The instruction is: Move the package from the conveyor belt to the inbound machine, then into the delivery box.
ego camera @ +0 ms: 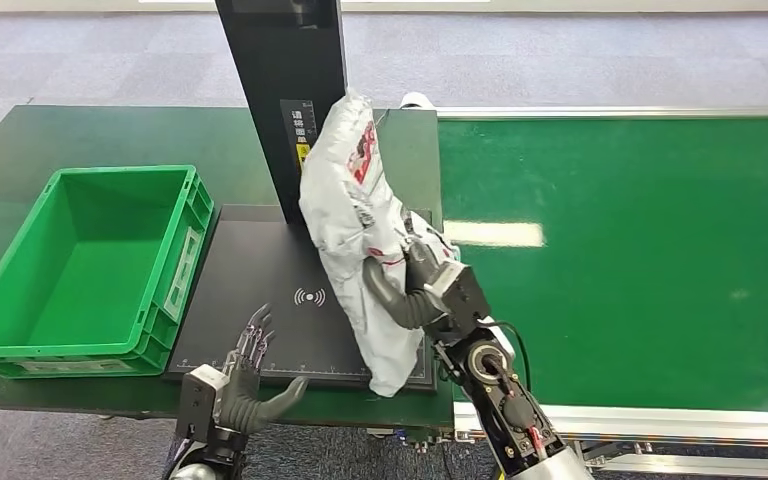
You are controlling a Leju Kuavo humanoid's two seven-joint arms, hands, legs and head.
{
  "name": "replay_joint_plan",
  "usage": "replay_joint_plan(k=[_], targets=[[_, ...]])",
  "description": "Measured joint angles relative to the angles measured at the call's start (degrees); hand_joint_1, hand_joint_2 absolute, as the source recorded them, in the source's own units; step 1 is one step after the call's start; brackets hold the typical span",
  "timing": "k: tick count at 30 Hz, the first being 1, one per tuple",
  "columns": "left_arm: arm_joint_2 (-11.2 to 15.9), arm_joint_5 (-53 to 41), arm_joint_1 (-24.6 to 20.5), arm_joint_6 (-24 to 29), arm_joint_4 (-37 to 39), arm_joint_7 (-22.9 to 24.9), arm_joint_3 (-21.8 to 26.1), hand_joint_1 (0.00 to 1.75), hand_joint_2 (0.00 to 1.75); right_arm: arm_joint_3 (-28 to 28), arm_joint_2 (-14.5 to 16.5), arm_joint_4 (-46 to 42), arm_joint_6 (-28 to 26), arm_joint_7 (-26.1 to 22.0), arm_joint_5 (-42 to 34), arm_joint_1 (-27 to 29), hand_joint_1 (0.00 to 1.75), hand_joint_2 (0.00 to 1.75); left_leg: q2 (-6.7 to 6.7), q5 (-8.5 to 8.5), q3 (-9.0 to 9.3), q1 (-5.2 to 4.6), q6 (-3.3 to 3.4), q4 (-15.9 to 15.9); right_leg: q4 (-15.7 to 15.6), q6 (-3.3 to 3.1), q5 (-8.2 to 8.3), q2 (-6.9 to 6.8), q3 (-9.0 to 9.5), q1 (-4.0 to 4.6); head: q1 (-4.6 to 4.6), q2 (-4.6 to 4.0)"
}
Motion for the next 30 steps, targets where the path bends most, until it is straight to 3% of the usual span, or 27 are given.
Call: replay_joint_plan(k=[1,5,10,15,21,30], targets=[[0.02,-0.01,-0.26,-0.07,0.19,0.07,-0.24,0.0,1.75,1.08,0.39,1.34,0.26,0.53,0.1,-0.96,1.74,1.75,0.0,0.0,0.0,0.0,0.0,0.0,0.0,0.0,0.0,0.0,0.0,0.0,0.0,0.0],[0.2,0.02,-0.71,-0.08,0.68,0.64,-0.89,0.0,1.75,4.79,1.99,7.97,-1.03,3.68,1.94,-4.93,0.02,1.75,0.0,0.01,0.01,0.0,-0.01,0.0,0.0,-0.01,0.0,0.0,-0.01,0.0,-0.01,0.0],[0.6,0.4,-0.58,0.11,0.76,1.66,-1.01,0.0,1.75,7.63,3.61,15.67,-5.17,8.35,3.79,-8.47,0.0,1.75,-0.01,0.01,0.0,0.01,-0.01,0.0,0.0,-0.01,0.0,-0.01,-0.01,0.01,-0.01,0.0],[1.4,1.39,-0.37,0.47,0.82,1.95,-1.35,0.0,1.75,9.1,4.18,21.7,-5.74,10.12,3.61,-10.88,0.0,1.75,-0.01,0.01,0.01,0.0,-0.01,0.01,0.0,-0.01,0.0,-0.01,0.0,0.0,0.0,0.0],[1.98,2.29,-0.38,0.96,1.27,1.93,-2.24,0.0,1.75,9.89,4.09,25.79,-0.36,11.7,3.04,-11.01,0.0,1.75,-0.02,0.0,0.02,0.0,-0.01,0.01,0.0,-0.01,0.0,-0.01,-0.03,0.0,-0.01,0.0],[2.16,3.08,-0.17,2.04,1.54,1.66,-2.65,0.0,1.75,10.2,3.81,28.49,3.3,8.23,0.58,-9.88,0.0,1.75,-0.01,0.01,0.02,0.0,-0.01,0.01,0.0,-0.01,0.0,0.0,-0.03,0.01,-0.01,0.0]])
